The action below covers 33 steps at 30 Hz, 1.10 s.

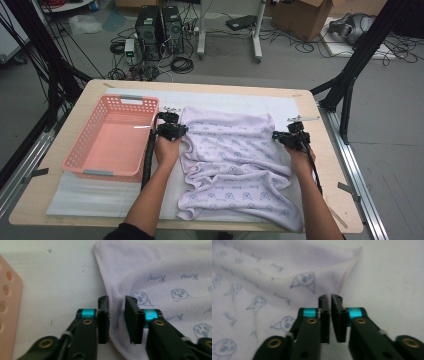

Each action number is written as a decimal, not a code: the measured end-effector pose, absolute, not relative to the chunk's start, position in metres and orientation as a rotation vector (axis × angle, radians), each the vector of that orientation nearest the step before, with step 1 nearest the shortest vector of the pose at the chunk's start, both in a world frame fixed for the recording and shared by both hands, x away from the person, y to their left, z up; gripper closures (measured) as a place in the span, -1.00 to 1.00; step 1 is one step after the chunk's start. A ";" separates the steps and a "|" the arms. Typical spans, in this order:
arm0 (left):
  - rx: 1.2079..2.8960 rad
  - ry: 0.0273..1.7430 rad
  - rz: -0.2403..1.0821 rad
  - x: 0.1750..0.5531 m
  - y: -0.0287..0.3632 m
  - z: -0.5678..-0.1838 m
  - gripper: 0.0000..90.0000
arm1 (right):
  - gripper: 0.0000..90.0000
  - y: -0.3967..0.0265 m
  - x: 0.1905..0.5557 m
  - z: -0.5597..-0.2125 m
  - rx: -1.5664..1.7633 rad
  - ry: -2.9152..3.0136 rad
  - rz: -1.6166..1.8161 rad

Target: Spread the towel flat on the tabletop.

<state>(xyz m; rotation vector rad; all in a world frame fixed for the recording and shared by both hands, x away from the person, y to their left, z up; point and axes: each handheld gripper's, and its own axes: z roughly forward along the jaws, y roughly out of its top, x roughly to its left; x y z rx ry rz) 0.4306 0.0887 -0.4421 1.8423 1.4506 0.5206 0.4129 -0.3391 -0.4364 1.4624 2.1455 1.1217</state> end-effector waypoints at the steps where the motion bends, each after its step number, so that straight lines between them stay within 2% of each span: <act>1: 1.841 1.438 0.509 0.431 0.089 -0.443 0.48 | 0.40 -0.341 0.414 -0.437 1.483 2.142 1.162; 2: 1.842 1.434 0.508 0.430 0.089 -0.443 0.44 | 0.31 -0.340 0.414 -0.438 1.490 2.155 1.202; 4: 1.858 1.420 0.510 0.430 0.088 -0.443 0.46 | 0.28 -0.332 0.415 -0.442 1.461 2.210 1.200; 5: 1.874 1.406 0.499 0.429 0.088 -0.443 0.66 | 0.32 -0.327 0.416 -0.444 1.440 2.238 1.154; 6: 1.885 1.398 0.494 0.428 0.087 -0.442 0.81 | 0.44 -0.322 0.415 -0.445 1.422 2.244 1.095; 7: 1.895 1.398 0.492 0.427 0.087 -0.441 0.87 | 0.73 -0.320 0.413 -0.443 1.403 2.234 1.034; 8: 1.904 1.399 0.488 0.426 0.086 -0.440 0.88 | 0.88 -0.320 0.413 -0.441 1.383 2.253 1.019; 10: 1.919 1.393 0.471 0.423 0.086 -0.438 0.89 | 0.91 -0.323 0.410 -0.438 1.385 2.273 0.974; 17: 2.007 1.364 0.276 0.408 0.085 -0.427 0.87 | 0.90 -0.345 0.384 -0.424 1.442 2.437 0.861; 19: 2.021 1.344 0.241 0.405 0.084 -0.425 0.85 | 0.81 -0.350 0.379 -0.423 1.506 2.495 0.864; 20: 2.028 1.310 0.261 0.405 0.084 -0.425 0.81 | 0.66 -0.352 0.377 -0.421 1.506 2.505 0.860; 21: 2.024 1.282 0.299 0.406 0.083 -0.425 0.66 | 0.46 -0.355 0.378 -0.419 1.492 2.477 0.877; 22: 2.001 1.272 0.321 0.407 0.084 -0.425 0.45 | 0.40 -0.358 0.380 -0.416 1.495 2.434 0.911; 23: 1.970 1.270 0.332 0.409 0.085 -0.426 0.38 | 0.30 -0.361 0.383 -0.414 1.504 2.397 0.942; 26: 1.875 1.298 0.374 0.419 0.087 -0.431 0.16 | 0.20 -0.368 0.395 -0.413 1.514 2.279 0.995; 33: 1.828 1.408 0.399 0.450 0.090 -0.441 0.09 | 0.07 -0.375 0.419 -0.415 1.527 2.169 1.048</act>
